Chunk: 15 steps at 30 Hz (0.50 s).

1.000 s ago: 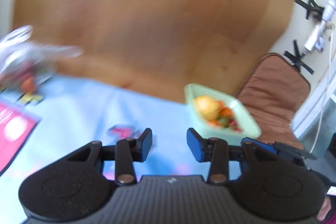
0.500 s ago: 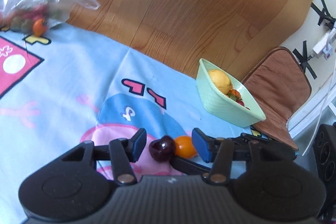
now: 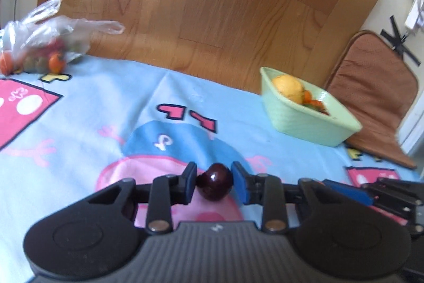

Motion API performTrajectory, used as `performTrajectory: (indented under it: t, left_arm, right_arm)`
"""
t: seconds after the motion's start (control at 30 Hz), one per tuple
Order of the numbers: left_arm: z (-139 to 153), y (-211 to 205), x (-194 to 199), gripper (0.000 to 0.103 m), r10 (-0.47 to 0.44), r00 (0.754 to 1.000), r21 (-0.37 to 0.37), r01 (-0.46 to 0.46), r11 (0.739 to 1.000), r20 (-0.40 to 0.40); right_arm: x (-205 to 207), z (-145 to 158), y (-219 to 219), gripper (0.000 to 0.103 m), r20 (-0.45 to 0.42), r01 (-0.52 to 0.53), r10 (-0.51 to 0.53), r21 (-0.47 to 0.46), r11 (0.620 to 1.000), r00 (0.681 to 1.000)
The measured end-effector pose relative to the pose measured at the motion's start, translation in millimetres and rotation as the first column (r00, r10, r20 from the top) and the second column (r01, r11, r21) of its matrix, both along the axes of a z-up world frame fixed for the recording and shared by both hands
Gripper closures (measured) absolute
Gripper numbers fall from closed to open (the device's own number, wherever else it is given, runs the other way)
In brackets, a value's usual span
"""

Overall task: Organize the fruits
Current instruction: 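Grasp the dark red cherry with the left tool while the right tool grasps an orange tomato, then carry the cherry and orange tomato into the bowl and open both tools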

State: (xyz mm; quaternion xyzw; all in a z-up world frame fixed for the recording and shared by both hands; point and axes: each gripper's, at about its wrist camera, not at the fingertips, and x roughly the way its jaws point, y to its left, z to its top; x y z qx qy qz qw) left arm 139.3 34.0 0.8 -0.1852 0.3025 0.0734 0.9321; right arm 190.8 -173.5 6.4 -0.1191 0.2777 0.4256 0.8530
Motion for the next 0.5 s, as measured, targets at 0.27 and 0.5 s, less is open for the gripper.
performTrajectory:
  t: [0.27, 0.5]
  left_arm:
    - [45, -23, 47, 0.074, -0.107, 0.99, -0.069, 0.113, 0.991, 0.092]
    - [62, -54, 134, 0.074, -0.17, 0.979, -0.042, 0.175, 0.984, 0.11]
  right_arm:
    - [39, 27, -28, 0.068, 0.059, 0.143, -0.154, 0.153, 0.978, 0.986]
    - [110, 26, -46, 0.068, 0.015, 0.309, -0.321, 0.235, 0.922, 0.947]
